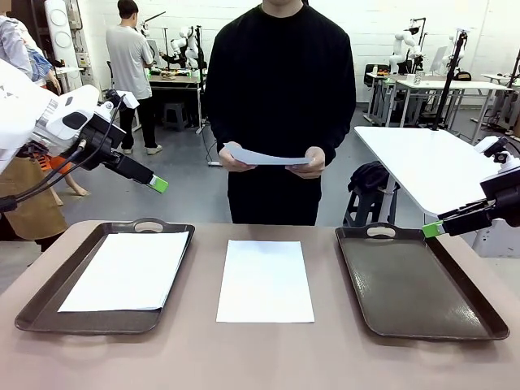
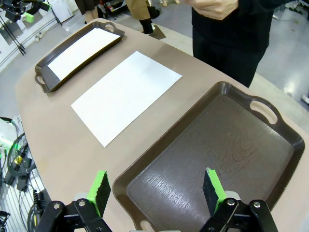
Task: Sort the A4 documents.
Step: Receive the A4 Paper.
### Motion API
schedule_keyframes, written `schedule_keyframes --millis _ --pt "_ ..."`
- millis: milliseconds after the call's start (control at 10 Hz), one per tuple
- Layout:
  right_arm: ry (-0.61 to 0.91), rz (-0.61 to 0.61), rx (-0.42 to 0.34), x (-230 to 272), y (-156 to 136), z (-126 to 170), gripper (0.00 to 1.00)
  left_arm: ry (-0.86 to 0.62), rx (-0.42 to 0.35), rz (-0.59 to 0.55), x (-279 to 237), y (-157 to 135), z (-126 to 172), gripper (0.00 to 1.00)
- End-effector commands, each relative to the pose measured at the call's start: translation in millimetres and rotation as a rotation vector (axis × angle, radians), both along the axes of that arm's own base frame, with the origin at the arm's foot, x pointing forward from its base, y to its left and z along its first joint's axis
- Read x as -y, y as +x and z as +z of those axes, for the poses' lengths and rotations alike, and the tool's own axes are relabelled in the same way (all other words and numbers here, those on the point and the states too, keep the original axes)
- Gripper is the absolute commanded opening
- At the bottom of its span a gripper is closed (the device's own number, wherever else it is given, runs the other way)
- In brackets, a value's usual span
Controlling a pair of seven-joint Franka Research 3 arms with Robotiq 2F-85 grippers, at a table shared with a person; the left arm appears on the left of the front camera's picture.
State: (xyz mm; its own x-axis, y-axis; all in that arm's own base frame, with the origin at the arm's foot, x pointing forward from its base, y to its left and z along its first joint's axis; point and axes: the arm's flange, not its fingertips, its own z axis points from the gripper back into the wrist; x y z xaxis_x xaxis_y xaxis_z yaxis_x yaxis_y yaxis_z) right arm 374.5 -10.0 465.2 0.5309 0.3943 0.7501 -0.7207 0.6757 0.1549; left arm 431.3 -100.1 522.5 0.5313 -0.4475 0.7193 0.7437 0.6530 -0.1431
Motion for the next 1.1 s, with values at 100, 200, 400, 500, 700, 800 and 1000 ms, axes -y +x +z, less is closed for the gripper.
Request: schedule_keyframes --millis 100,200,400,500,700,800,1000 --pt "0.023 0.013 0.015 0.4 4.6 -3.2 1.00 -0.011 0.007 -0.014 -2.1 0.5 -0.1 1.00" --pt "0.023 0.013 0.015 0.4 4.6 -3.2 1.00 -0.011 0.007 -0.014 -2.1 0.5 -0.1 1.00" --pt "0.023 0.013 0.015 0.4 4.6 -3.2 1.00 -0.011 0.007 -0.014 -2.1 0.5 -0.1 1.00" --pt "0.023 0.013 0.015 0.4 4.6 -3.2 1.00 -0.011 0.007 -0.014 -2.1 0.5 -0.1 1.00" --pt "0.023 0.013 0.015 0.4 4.6 -3.2 1.00 -0.011 0.007 -0.014 -2.1 0.5 -0.1 1.00" --pt "0.023 0.013 0.015 0.4 4.6 -3.2 1.00 -0.011 0.007 -0.014 -2.1 0.5 -0.1 1.00" --pt "0.023 0.013 0.015 0.4 4.6 -3.2 1.00 -0.011 0.007 -0.014 -2.1 0.5 -0.1 1.00"
